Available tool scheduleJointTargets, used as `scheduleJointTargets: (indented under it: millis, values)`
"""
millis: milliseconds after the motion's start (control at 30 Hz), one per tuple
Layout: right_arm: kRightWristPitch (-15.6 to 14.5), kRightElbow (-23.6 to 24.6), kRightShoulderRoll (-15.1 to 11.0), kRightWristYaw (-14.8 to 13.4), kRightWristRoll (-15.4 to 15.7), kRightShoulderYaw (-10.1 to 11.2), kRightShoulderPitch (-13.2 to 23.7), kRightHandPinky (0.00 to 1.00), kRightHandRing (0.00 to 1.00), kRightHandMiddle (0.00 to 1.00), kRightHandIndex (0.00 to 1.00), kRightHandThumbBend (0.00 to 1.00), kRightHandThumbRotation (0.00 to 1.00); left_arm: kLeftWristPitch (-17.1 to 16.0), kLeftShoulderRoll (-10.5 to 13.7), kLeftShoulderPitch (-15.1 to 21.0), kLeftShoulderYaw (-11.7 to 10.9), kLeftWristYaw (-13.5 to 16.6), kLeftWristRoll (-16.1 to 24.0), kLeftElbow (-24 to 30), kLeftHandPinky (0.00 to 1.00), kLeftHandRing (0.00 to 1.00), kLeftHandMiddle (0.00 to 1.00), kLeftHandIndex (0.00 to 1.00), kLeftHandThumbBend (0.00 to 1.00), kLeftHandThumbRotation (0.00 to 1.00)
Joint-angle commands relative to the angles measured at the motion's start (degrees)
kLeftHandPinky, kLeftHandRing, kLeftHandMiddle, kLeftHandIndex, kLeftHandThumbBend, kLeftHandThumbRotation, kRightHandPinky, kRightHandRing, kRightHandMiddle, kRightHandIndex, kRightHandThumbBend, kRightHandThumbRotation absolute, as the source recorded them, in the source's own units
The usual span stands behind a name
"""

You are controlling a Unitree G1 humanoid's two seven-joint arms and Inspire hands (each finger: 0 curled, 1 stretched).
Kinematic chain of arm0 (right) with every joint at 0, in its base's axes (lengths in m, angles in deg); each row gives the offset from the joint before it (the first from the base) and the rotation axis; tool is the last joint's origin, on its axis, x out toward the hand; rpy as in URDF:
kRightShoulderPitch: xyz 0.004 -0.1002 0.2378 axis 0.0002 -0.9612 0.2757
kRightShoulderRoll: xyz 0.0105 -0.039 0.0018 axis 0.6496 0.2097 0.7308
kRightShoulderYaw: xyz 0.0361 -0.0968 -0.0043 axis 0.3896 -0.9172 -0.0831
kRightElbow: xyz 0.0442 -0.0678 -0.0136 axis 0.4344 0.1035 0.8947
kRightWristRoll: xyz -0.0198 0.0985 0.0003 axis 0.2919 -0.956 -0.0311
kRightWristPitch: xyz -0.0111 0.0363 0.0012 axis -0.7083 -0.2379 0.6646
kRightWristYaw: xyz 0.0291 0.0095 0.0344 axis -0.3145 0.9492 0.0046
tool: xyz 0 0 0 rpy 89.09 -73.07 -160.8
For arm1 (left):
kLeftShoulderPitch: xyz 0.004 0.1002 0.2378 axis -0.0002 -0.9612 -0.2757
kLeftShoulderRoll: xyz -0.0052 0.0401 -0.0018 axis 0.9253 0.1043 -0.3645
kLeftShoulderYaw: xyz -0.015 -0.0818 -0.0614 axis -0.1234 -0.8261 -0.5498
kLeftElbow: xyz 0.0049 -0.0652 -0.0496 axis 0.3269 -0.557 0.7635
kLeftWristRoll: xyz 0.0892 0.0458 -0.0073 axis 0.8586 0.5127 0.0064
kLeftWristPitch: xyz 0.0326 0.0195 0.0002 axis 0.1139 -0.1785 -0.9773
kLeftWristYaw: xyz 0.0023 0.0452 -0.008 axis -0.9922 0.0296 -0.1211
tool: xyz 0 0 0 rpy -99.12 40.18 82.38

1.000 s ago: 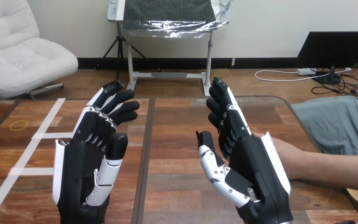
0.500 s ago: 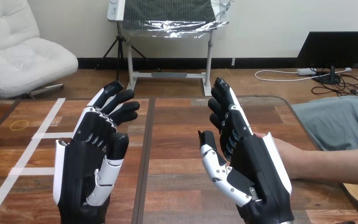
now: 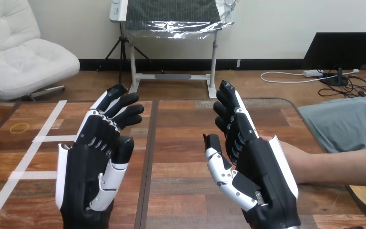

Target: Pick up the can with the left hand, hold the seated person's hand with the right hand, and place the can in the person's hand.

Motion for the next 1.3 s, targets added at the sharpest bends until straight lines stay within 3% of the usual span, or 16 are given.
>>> scheduleJointTargets:
  millis: [0, 367, 567, 867, 1067, 1267]
  values:
    - [0.3, 1.5, 1.9, -0.1, -0.3, 0.9, 2.2, 1.0, 1.0, 1.0, 1.0, 0.0, 0.0, 0.0, -1.2, 1.9, -0.5, 1.8, 2.6, -0.1, 0.71, 0.75, 0.79, 0.81, 0.61, 0.65]
    - [0.5, 1.4, 1.9, -0.1, -0.2, 1.1, 2.3, 1.0, 1.0, 1.0, 1.0, 0.0, 0.0, 2.1, -3.2, 3.2, -5.4, 13.5, 15.0, 1.4, 0.77, 0.8, 0.82, 0.82, 0.68, 0.49]
    - [0.6, 1.3, 1.9, 0.1, -0.4, 1.2, 2.3, 1.0, 1.0, 1.0, 1.0, 0.0, 0.0, 3.6, -2.4, 5.2, -8.3, 20.8, 22.2, 1.6, 0.81, 0.85, 0.86, 0.83, 0.7, 0.4]
    - [0.6, 1.4, 2.0, 0.2, -0.8, 1.4, 2.3, 1.0, 1.0, 1.0, 1.0, 0.0, 0.0, 6.2, 0.3, 8.3, -11.4, 30.3, 30.3, 1.3, 0.9, 0.93, 0.93, 0.89, 0.77, 0.38]
    - [0.8, 1.3, 1.8, 0.4, -1.1, 1.6, 2.3, 1.0, 1.0, 1.0, 1.0, 0.0, 0.0, 7.8, 2.0, 9.7, -12.5, 34.6, 33.8, 1.1, 0.97, 0.98, 0.96, 0.92, 0.8, 0.4]
    - [0.8, 1.2, 1.8, 0.5, -1.3, 1.8, 2.4, 1.0, 1.0, 1.0, 1.0, 0.0, 0.0, 9.4, 3.7, 10.4, -13.0, 36.8, 34.9, 1.1, 0.99, 1.0, 0.97, 0.94, 0.81, 0.42]
